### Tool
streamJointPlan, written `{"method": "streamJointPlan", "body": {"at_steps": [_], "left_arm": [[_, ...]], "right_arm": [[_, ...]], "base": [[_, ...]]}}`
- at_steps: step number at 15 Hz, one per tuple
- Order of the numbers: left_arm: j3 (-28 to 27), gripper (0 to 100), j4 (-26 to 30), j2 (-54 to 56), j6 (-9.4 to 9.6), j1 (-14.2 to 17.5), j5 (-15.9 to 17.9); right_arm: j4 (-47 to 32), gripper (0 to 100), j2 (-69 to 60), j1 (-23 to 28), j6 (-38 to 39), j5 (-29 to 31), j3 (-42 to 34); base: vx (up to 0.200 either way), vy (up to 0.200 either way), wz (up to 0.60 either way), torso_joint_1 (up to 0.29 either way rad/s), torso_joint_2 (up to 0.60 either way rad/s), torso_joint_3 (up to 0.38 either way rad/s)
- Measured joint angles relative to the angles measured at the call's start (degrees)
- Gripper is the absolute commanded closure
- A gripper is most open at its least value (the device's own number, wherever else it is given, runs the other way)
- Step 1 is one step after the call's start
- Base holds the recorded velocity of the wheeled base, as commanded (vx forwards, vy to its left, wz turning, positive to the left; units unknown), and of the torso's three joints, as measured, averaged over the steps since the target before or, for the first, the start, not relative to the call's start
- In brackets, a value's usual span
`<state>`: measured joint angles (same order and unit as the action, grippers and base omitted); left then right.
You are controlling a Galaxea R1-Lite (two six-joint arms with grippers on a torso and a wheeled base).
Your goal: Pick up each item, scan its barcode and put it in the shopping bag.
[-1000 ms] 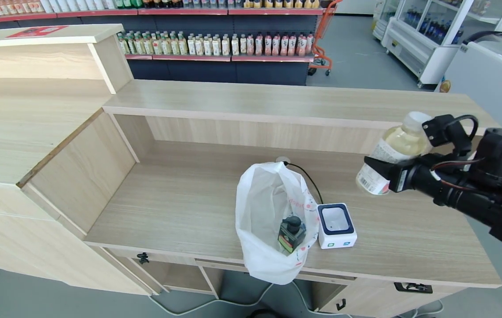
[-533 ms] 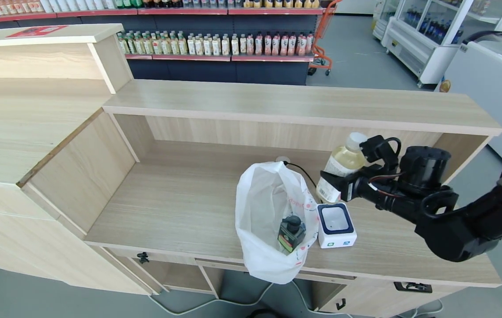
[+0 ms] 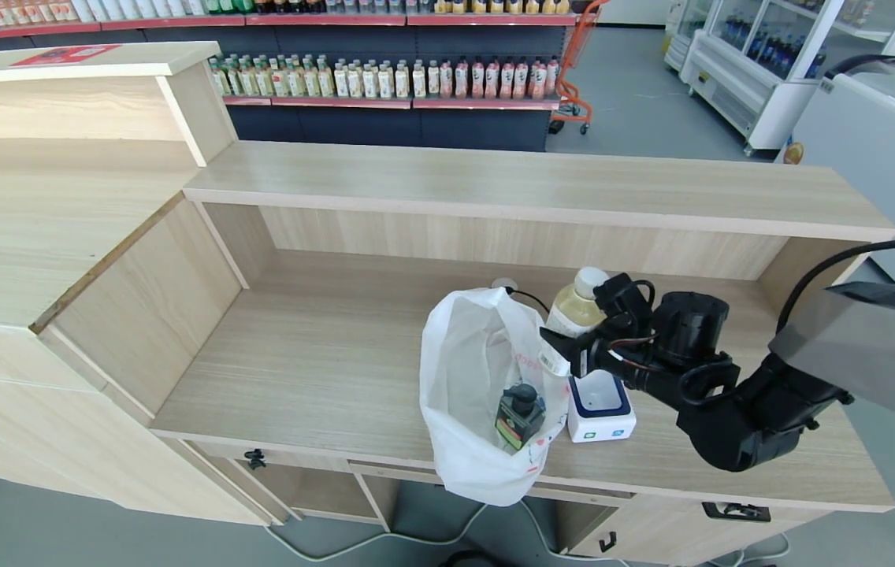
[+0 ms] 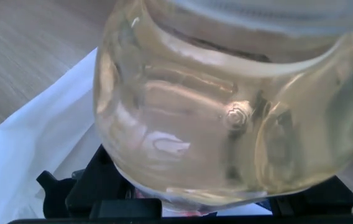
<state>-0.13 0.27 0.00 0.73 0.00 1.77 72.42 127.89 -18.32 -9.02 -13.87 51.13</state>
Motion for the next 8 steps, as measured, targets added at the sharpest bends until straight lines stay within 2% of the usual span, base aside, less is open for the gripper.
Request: {"method": "streamJointPlan", "body": {"at_steps": [8], "left_arm": [[0.0,100,0.0,0.0,-0.02,0.0,0.0]], "right_arm": [[-0.4,100,6.4,-0.1,-2.5,-2.4,7.0]], "base": [[0.000,0.000,0.00,0.000,0.00,0.000]]}}
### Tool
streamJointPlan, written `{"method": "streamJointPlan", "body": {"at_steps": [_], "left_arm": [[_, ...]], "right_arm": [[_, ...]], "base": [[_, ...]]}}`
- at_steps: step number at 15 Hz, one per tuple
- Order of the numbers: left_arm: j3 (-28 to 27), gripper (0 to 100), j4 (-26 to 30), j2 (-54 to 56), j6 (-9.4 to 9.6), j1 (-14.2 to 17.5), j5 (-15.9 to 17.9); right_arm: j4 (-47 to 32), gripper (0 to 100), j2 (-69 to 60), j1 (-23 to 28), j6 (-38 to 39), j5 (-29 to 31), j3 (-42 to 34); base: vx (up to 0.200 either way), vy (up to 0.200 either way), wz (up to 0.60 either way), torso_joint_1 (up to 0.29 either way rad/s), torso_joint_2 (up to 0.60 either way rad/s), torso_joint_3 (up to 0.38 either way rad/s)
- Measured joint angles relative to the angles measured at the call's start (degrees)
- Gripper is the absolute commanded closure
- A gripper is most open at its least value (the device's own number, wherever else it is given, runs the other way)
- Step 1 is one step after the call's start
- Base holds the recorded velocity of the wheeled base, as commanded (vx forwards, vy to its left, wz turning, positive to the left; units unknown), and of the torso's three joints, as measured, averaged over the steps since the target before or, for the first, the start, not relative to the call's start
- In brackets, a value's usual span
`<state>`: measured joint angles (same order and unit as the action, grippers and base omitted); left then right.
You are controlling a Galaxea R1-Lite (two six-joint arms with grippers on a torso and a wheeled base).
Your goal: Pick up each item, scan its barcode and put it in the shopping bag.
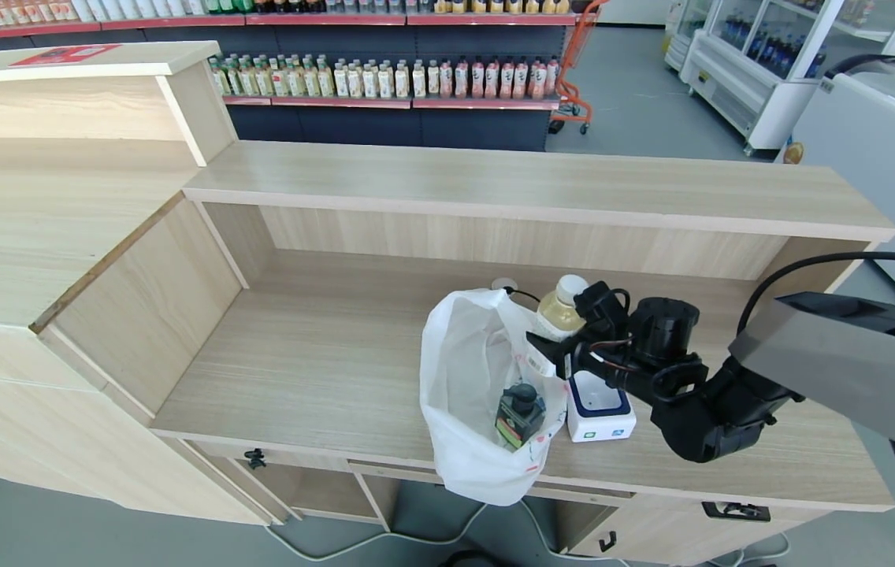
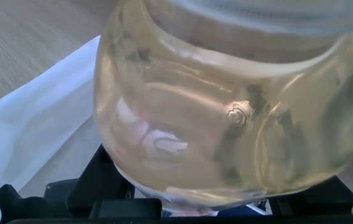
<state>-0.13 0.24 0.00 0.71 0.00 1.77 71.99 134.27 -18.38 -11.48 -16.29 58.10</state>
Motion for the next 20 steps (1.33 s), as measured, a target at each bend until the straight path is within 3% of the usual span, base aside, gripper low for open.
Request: {"method": "streamJointPlan", "body": {"at_steps": [20], "left_arm": [[0.0,100,0.0,0.0,0.00,0.0,0.0]], "right_arm": [[-0.2,100,7.9,-1.0,-0.1,-2.7,9.1]], "base": [[0.000,0.000,0.00,0.000,0.00,0.000]]}}
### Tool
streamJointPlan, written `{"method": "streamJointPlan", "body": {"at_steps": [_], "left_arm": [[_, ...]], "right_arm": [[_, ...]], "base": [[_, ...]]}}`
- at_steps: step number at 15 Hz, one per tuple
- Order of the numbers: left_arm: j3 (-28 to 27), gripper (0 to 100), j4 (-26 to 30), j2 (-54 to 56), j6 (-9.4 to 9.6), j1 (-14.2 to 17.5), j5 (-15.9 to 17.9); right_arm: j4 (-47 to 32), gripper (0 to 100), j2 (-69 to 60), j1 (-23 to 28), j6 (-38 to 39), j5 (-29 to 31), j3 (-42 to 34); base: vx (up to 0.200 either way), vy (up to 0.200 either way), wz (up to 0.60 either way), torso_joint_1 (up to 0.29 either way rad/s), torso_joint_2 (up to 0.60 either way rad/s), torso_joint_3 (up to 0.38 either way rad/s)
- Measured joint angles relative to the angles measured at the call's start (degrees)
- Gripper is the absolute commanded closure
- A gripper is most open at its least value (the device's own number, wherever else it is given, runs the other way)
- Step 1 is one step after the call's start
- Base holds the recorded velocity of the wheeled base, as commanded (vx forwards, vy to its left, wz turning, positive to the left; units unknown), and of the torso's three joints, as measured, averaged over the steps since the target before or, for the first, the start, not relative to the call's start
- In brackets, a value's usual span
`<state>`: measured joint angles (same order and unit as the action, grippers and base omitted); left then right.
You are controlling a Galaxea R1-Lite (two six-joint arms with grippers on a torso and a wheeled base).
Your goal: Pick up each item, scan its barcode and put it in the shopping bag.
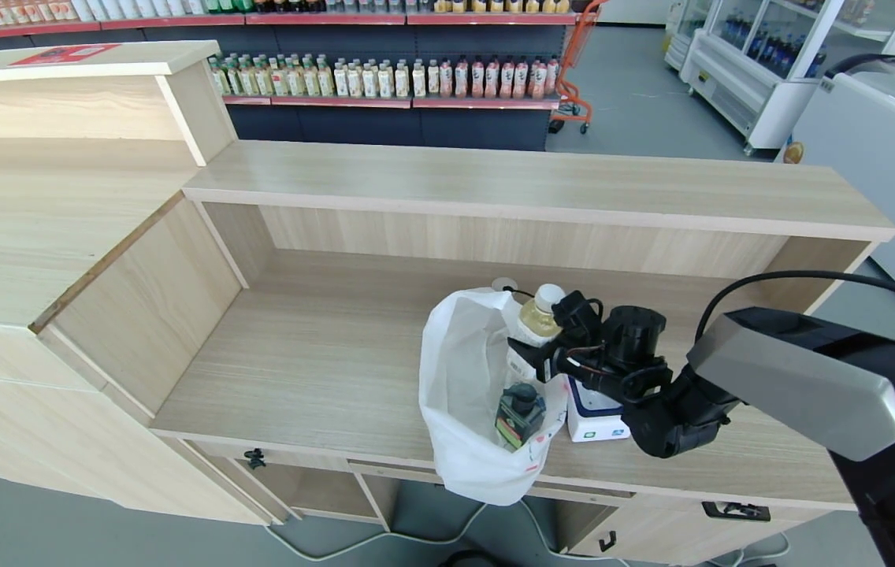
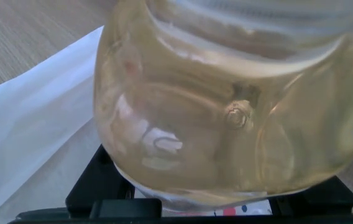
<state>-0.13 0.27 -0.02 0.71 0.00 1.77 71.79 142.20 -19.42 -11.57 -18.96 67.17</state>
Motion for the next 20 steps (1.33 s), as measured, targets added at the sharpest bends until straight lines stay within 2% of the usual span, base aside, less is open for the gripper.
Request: {"method": "streamJointPlan", "body": {"at_steps": [12,13,20], "left_arm": [[0.0,100,0.0,0.0,0.05,0.0,0.0],[0.0,100,0.0,0.0,0.02,0.0,0.0],[0.0,100,0.0,0.0,0.00,0.0,0.0]], "right_arm": [[-0.6,100,2.2,1.2,-4.3,-4.5,0.8],[-0.4,0,2.2,1.2,-4.8,-4.6,0.5],[-0.4,0,0.0,2.3,-4.7,-4.4,-0.7]], "base": [[0.000,0.000,0.00,0.000,0.00,0.000],[0.000,0.000,0.00,0.000,0.00,0.000],[0.000,0.000,0.00,0.000,0.00,0.000]]}}
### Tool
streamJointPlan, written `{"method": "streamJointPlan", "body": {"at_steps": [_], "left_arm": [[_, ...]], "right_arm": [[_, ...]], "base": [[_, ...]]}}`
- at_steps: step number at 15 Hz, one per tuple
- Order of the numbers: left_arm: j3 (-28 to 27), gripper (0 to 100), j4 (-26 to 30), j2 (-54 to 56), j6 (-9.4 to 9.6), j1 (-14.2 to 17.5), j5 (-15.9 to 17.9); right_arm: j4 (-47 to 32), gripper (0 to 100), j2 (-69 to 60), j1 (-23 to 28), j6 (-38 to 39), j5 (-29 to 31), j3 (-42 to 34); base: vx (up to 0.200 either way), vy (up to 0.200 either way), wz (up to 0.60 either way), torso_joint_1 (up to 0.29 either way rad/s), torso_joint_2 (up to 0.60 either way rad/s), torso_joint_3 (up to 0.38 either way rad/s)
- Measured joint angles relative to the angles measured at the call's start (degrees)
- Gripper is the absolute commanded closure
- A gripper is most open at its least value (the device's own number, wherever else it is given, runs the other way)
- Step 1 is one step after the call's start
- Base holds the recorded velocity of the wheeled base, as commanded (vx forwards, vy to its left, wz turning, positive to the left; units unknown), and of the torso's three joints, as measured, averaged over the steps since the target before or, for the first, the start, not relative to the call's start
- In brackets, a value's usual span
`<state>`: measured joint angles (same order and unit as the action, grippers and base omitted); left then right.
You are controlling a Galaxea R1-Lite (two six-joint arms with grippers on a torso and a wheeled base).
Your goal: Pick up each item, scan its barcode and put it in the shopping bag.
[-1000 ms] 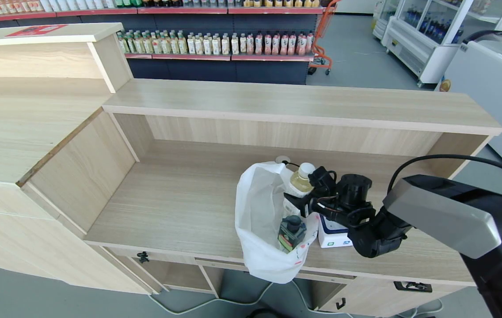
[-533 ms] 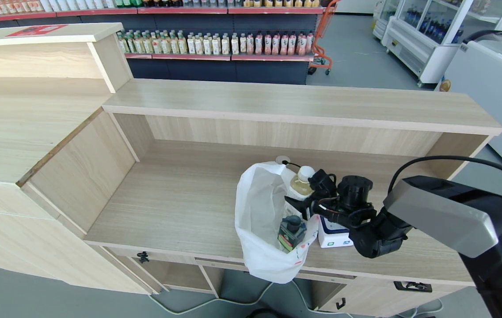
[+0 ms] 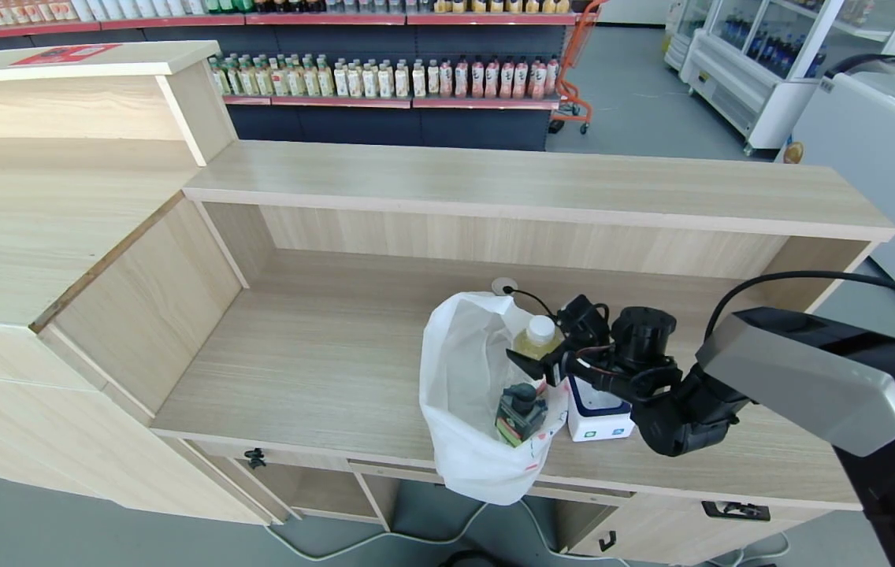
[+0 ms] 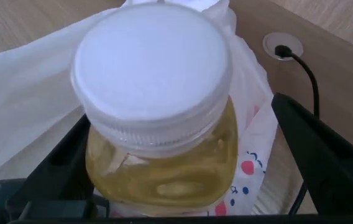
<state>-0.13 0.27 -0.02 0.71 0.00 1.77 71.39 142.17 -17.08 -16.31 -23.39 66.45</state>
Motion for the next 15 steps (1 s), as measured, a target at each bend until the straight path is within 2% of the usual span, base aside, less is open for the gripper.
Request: {"method": "streamJointPlan", "body": {"at_steps": [5,7,10,12,15], "left_arm": [[0.0,100,0.0,0.0,0.00,0.0,0.0],[0.0,100,0.0,0.0,0.00,0.0,0.0],[0.0,100,0.0,0.0,0.00,0.0,0.0],[0.0,100,0.0,0.0,0.00,0.0,0.0],[0.0,100,0.0,0.0,0.02,0.0,0.0]], "right_arm": [[-1.4,0,-8.8,1.3,5.1,0.4,-5.2],[-3.5,0,-15.5,2.0,6.9,2.5,-8.6],[-7.8,0,-30.1,3.8,8.6,8.9,-15.3],[-12.2,0,-41.5,6.6,9.3,13.6,-23.1],[-17.7,0,-59.1,12.2,10.0,18.7,-41.4]], "base": [[0.000,0.000,0.00,0.000,0.00,0.000],[0.000,0.000,0.00,0.000,0.00,0.000],[0.000,0.000,0.00,0.000,0.00,0.000],[0.000,0.000,0.00,0.000,0.00,0.000],[0.000,0.000,0.00,0.000,0.00,0.000]]}}
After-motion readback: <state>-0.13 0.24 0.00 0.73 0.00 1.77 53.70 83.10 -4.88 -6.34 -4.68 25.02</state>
